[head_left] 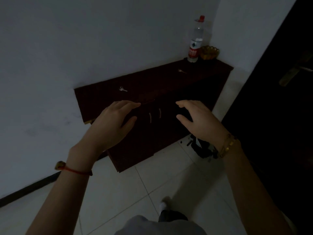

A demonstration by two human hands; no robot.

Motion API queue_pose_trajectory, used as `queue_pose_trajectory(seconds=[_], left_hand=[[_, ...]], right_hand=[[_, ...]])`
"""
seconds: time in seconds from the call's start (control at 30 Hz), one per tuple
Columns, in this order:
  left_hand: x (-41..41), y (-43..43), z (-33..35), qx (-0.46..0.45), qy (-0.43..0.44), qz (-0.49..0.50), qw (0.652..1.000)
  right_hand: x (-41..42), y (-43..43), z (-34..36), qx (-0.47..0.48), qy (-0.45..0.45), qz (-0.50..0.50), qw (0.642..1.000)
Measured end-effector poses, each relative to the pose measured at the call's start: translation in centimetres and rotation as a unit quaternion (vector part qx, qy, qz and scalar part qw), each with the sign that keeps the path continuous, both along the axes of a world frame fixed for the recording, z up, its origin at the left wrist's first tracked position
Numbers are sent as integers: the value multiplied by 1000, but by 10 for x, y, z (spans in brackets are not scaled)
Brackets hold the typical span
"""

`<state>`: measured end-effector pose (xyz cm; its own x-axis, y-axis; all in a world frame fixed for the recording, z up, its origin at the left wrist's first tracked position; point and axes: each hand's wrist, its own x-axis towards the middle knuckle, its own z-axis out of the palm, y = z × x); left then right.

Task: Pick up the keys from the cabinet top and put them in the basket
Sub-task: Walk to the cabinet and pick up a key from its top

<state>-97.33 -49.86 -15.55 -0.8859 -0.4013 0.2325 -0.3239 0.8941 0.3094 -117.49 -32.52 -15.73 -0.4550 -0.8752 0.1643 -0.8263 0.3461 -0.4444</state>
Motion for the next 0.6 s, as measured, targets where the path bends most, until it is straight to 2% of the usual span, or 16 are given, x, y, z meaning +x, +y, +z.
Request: queue_pose_trajectory(seconds=[0.3,0.6], left_hand=[[-71,-47,-1,9,9,92,996],[-91,-107,-14,23,8,159,987]], right_hand=[[-99,-82,7,8,15,79,997],[-136,-165,-8,21,6,139,990]])
